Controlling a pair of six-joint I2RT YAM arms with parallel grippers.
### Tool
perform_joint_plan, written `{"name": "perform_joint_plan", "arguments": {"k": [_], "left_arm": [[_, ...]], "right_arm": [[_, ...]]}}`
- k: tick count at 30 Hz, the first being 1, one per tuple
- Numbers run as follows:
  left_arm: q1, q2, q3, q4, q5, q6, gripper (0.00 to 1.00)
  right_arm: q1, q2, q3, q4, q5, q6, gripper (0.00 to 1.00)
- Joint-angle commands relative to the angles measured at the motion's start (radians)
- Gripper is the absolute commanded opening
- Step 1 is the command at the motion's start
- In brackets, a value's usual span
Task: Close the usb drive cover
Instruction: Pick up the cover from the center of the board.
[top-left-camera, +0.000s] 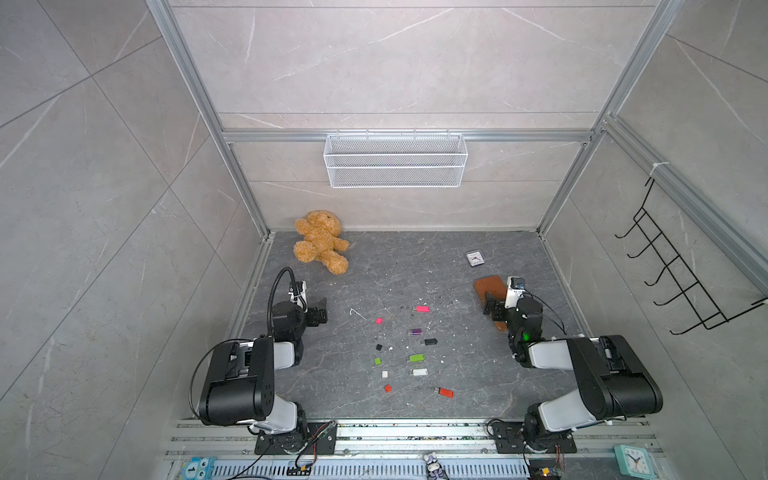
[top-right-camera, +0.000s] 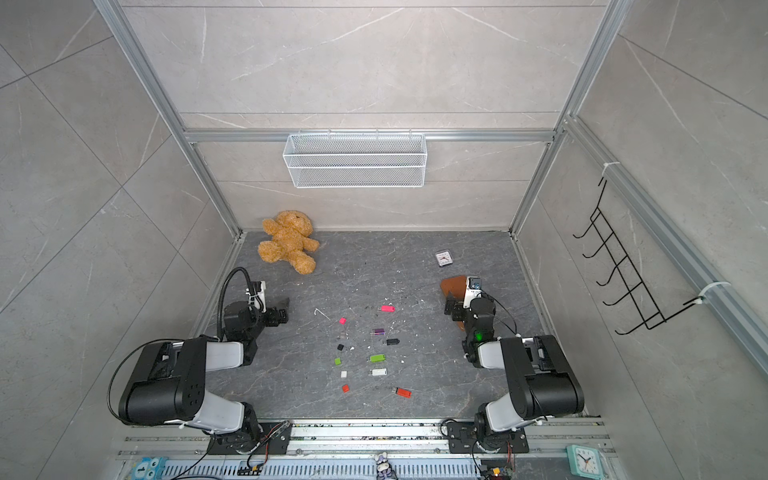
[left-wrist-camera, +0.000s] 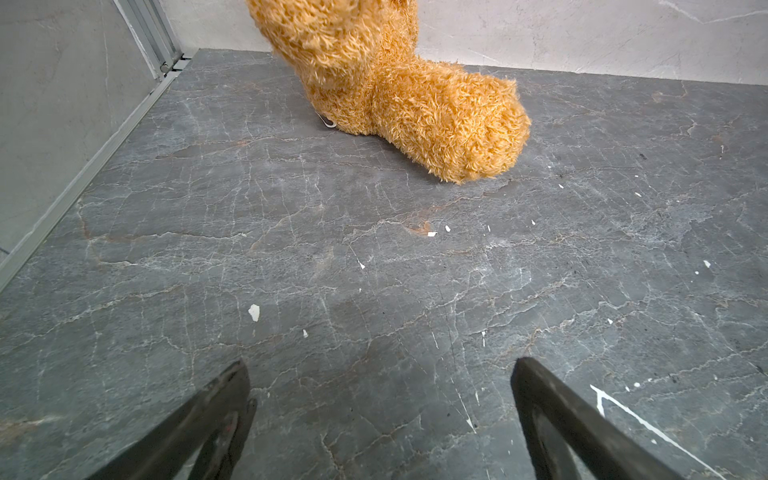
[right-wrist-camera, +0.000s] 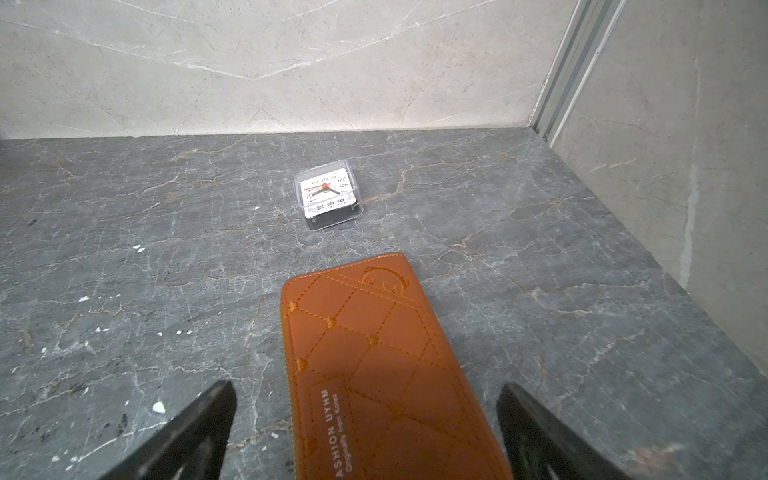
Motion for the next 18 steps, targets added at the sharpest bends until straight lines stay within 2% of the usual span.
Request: {"name": "perform_joint_plan", "arguments": {"k": [1, 5, 7, 9, 12, 15, 18], "left_arm": [[0.002, -0.022, 0.033, -0.019, -0.037, -0.012, 0.95], [0.002, -0.143, 0.151, -0.317, -0.037, -0.020, 0.93], [0.001, -0.205, 0.208, -0.457, 0.025, -0.032, 0.91], [-0.009, -0.259, 0.268, -0.599, 0.087, -0.061, 0.87], [-0.060, -0.313, 0.343, -0.794, 0.095, -0.146, 0.85], [-0.141, -0.349, 0.393, -0.947, 0.092, -0.185, 0.82], [-0.212, -0.367, 0.419, -1.046, 0.049, -0.227, 0.82]], "right_arm": [[0.000, -0.009, -0.002, 0.022, -0.056, -0.018, 0.96], [0.001, -0.124, 0.015, -0.103, -0.114, -0.033, 0.90], [0.000, -0.203, 0.102, -0.352, -0.224, -0.057, 0.87], [0.000, -0.230, 0.208, -0.560, -0.353, -0.081, 0.77], [0.034, -0.206, 0.341, -0.759, -0.517, -0.137, 0.61], [0.144, -0.164, 0.474, -0.970, -0.566, -0.297, 0.57], [0.276, -0.128, 0.556, -1.108, -0.547, -0.466, 0.55]]}}
